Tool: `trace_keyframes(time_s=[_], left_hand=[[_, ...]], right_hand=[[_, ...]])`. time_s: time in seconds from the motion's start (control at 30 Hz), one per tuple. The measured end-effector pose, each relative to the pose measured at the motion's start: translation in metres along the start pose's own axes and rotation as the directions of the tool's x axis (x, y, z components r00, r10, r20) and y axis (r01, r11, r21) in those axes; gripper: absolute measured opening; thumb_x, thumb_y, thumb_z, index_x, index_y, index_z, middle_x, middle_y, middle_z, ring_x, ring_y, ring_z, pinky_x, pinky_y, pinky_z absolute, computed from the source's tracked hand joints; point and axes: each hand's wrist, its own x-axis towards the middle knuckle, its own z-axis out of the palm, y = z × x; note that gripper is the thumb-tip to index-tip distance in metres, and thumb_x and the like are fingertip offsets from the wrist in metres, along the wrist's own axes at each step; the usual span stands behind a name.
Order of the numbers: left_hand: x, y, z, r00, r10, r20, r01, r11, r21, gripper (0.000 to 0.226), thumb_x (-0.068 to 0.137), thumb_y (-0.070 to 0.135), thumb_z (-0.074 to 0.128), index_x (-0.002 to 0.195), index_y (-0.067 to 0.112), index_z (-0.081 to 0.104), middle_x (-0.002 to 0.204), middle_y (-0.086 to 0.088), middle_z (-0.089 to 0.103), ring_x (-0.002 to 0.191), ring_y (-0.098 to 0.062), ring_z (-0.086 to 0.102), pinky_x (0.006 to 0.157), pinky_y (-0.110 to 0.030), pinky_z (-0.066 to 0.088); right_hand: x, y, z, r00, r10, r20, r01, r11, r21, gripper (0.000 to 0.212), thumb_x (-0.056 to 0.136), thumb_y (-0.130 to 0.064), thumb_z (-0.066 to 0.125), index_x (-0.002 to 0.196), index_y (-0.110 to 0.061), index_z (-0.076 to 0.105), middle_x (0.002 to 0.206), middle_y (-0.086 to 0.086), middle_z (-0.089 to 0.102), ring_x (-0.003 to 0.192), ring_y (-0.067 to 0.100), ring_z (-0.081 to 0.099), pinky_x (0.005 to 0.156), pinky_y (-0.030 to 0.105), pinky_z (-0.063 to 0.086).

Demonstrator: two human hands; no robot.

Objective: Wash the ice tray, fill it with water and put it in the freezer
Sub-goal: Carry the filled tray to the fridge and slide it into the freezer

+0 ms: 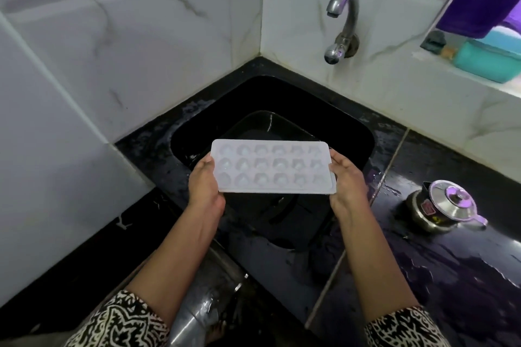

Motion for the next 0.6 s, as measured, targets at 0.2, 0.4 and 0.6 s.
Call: trace_keyframes(time_s=[0.2,0.4,0.6], left_hand=[[-0.029,-0.006,-0.025,0.992,0.039,-0.117,-0.051,0.994,-0.098,0.029,0.103,0.016,0.044,0.123,0.009,0.063,0.112,-0.010,0.071,0.089,-0.025,0.070,0.063,-0.033,0.056],[-0.062,0.001,-0.072,0.967,0.102,-0.232,-0.139,0.979,-0.150,0.030,0.103,0.016,0.043,0.123,0.004,0.061,0.115,-0.013,0.069,0.098,-0.031,0.068,0.086,-0.048,0.056],[-0.104,0.008,-0.138,0.923,0.148,-0.356,-0.220,0.960,-0.172,0.025,0.102,0.016,0.044,0.114,0.008,0.065,0.100,-0.008,0.072,0.080,-0.022,0.071,0.072,-0.040,0.059]], right_hand=[[-0.007,-0.001,0.004,0.989,0.017,0.146,-0.013,1.000,-0.024,0.027,0.091,0.003,0.047,0.106,-0.011,0.064,0.093,-0.001,0.071,0.077,0.014,0.070,0.060,0.027,0.055],[-0.040,0.013,0.025,0.959,0.067,0.274,-0.041,0.994,-0.100,0.029,0.089,0.001,0.048,0.107,-0.013,0.065,0.095,0.001,0.073,0.083,0.019,0.071,0.063,0.031,0.057],[-0.088,0.038,0.054,0.913,0.130,0.387,-0.071,0.984,-0.162,0.031,0.088,0.002,0.047,0.108,-0.012,0.065,0.093,0.000,0.074,0.080,0.018,0.071,0.056,0.028,0.055]])
